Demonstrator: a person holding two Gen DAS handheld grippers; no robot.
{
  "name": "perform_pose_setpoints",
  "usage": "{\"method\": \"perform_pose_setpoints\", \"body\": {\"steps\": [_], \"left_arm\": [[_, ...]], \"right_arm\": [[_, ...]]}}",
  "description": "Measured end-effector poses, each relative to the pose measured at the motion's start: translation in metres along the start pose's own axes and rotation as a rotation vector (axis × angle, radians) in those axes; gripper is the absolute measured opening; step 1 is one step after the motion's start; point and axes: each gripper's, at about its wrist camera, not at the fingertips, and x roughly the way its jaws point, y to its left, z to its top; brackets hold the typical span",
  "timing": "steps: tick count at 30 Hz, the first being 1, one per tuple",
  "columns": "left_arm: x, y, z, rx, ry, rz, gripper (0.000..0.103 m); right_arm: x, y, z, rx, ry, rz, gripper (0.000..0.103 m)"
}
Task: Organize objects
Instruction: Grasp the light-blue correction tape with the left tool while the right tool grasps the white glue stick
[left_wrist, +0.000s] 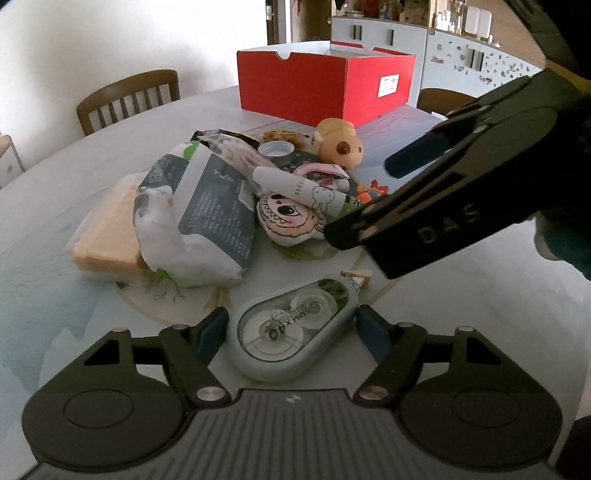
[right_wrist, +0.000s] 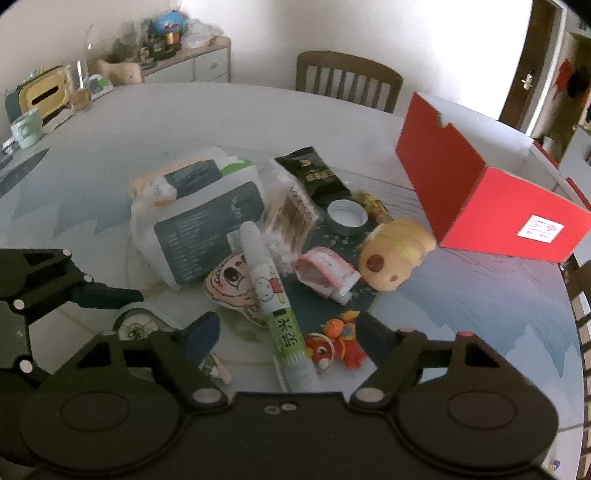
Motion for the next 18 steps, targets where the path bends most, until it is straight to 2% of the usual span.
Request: {"method": "perform_pose_setpoints", "body": {"steps": [1, 5, 10, 12, 13, 18], "left_arm": [[0.0001, 0.0, 0.0, -0.001, 0.001, 0.0, 0.075], [-0.0002, 0.0007, 0.001, -0.009, 0.009, 0.003, 0.075], [-0.0003, 0.0011, 0.001, -0.016, 0.011, 0.004, 0.075], [-0.0005, 0.0014, 0.0009, -0.019, 0.011, 0.004, 0.075], [-0.0005, 0.0016, 0.0008, -0.02, 0.011, 0.004, 0.074], [-0.002, 0.0044, -0.0011, -0.047, 0.008, 0.002, 0.074]], "right_arm": [[0.0022, 0.001, 0.0006, -0.007, 0.007, 0.0, 0.066], [0.0064, 0.0038, 0.0015, -0.023, 0.021, 0.009, 0.058], [0.0088, 0.0079, 0.0039, -0.046, 0.028, 0.017, 0.041], [0.008, 0.0086, 0.0043, -0.054, 0.025, 0.018, 0.037], [0.0073, 0.0081, 0.0042, -0.056, 0.023, 0.017, 0.031], [-0.001, 0.0021, 0.0041, -0.037, 0.007, 0.017, 0.018]]}}
